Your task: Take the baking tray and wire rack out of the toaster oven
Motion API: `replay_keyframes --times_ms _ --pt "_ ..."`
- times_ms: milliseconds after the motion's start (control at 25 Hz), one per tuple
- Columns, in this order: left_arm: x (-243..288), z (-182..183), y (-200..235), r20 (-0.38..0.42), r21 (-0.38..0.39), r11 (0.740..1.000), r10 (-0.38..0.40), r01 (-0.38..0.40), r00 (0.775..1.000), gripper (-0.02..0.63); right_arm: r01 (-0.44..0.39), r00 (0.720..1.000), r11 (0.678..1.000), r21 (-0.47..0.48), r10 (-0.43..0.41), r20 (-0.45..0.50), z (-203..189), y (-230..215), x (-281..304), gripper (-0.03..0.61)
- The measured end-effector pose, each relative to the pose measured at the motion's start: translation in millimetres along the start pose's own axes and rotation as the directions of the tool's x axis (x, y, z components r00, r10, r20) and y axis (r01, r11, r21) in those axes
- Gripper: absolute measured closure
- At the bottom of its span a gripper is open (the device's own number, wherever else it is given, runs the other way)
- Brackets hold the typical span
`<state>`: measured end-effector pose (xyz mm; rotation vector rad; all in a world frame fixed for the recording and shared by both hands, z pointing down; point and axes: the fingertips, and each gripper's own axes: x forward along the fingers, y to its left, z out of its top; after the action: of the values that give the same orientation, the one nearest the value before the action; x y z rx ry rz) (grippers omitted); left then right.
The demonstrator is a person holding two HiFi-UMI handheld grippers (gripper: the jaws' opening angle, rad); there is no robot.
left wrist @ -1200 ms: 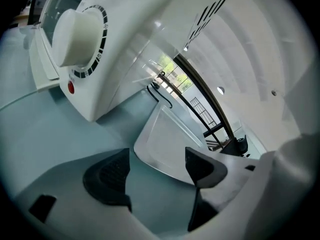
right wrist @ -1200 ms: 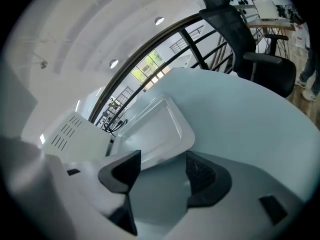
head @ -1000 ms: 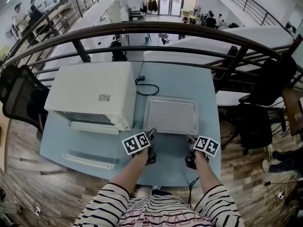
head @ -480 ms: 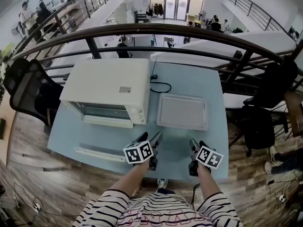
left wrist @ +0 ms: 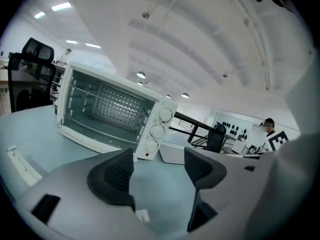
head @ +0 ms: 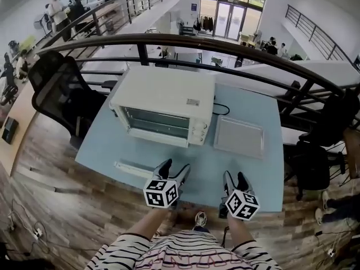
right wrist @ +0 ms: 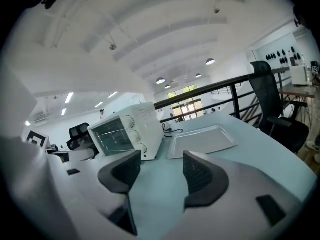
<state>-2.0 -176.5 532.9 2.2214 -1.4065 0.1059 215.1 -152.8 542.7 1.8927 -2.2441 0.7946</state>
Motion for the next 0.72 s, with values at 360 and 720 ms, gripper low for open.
replay_keyframes --times_ms 360,720 --pt "-128.5 22.5 62.5 0.1 0.201 0.978 0.037 -0.057 0.994 0.285 -0.067 0.992 0.987 -0.145 0.082 0.094 -19.3 130.1 -29.9 0.309" --pt "-227.6 20.6 126.7 0.129 0.212 0.972 0.079 -0.106 0.988 0.285 -0.113 0.985 0.988 -0.102 0.125 0.12 -60.6 228.1 -52.2 0.345"
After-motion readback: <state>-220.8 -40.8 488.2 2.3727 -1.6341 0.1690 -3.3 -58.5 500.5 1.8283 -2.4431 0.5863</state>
